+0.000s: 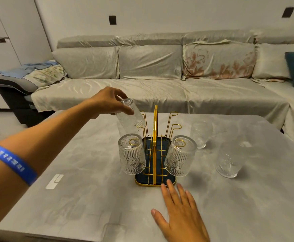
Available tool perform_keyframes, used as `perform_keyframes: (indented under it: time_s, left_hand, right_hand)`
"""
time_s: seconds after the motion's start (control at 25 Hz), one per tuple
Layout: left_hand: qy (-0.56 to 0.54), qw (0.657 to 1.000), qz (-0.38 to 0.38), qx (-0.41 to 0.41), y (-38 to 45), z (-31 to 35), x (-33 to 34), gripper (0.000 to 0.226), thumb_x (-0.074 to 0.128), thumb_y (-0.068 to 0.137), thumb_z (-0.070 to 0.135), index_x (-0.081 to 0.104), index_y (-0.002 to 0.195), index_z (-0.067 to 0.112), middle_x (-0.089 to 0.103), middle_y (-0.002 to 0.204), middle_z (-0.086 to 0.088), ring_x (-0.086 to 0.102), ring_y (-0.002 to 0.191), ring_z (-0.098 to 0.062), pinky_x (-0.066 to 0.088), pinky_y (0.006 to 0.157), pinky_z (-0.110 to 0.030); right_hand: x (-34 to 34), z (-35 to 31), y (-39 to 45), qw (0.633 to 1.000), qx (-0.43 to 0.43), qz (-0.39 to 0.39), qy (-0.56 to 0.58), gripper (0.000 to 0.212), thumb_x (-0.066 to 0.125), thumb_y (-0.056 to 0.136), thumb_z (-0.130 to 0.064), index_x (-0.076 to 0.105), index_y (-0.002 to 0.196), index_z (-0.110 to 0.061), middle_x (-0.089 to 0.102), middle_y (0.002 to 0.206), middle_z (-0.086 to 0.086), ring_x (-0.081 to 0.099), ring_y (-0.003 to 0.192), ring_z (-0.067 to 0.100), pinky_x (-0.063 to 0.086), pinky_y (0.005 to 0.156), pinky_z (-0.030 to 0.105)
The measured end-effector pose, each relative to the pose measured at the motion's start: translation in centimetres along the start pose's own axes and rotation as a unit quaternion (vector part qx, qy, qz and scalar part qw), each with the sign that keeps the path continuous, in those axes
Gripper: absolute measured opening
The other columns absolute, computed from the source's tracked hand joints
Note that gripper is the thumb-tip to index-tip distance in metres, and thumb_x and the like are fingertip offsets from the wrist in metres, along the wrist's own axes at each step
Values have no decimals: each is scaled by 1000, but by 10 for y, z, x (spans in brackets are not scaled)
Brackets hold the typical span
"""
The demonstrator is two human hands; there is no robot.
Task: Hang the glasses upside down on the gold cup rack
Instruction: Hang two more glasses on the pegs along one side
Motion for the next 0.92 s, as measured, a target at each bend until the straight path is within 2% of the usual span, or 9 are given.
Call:
perform_keyframes:
  time_s: [0.2,0.36,0.52,0.76,0.92]
  left_hand:
    - [64,997,-32,19,8,8,28,56,91,57,27,64,106,19,68,96,0,64,84,-15,52,61,-23]
    - [144,987,-54,35,10,11,52,64,91,56,30,64,112,15,66,101,-2,63,88,-19,47,65,-24]
    - [162,984,-72,27,11,8,64,66,91,58,27,63,116,12,67,108,-7,63,94,-24,49,76,-31]
    - [175,981,-82,15,13,1,73,67,91,58,27,62,116,12,69,109,-10,65,91,-25,53,74,-31]
    - [175,981,-77,6,11,-2,74,66,89,61,30,61,118,13,68,113,-11,64,94,-26,55,79,-34]
  right_hand:
    - [1,1,2,1000,-1,-2,0,86,0,78,-80,-19,147,-34,-34,150,-5,-25,142,22,-19,111,41]
    - [1,-2,1,1000,-11,-5,9,105,-22,54,-82,-18,148,-35,-36,148,-5,-25,143,22,-19,110,41]
    - [2,-1,3,1000,-13,-14,14,107,-23,52,-83,-18,148,-35,-39,144,-4,-25,142,23,-19,110,42]
    - [3,-1,5,1000,-15,-16,13,107,-23,52,-83,-18,147,-35,-38,147,-4,-25,142,24,-21,109,42]
    - [3,-1,5,1000,-13,-15,10,106,-22,52,-83,-18,147,-36,-38,145,-3,-25,142,23,-23,108,40]
Point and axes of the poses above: each hand's wrist, its own y-axis towards the middle knuckle, its own x-axis out of the palm, z = x × y, the point moved 6 cm from there along y, towards the middle knuckle
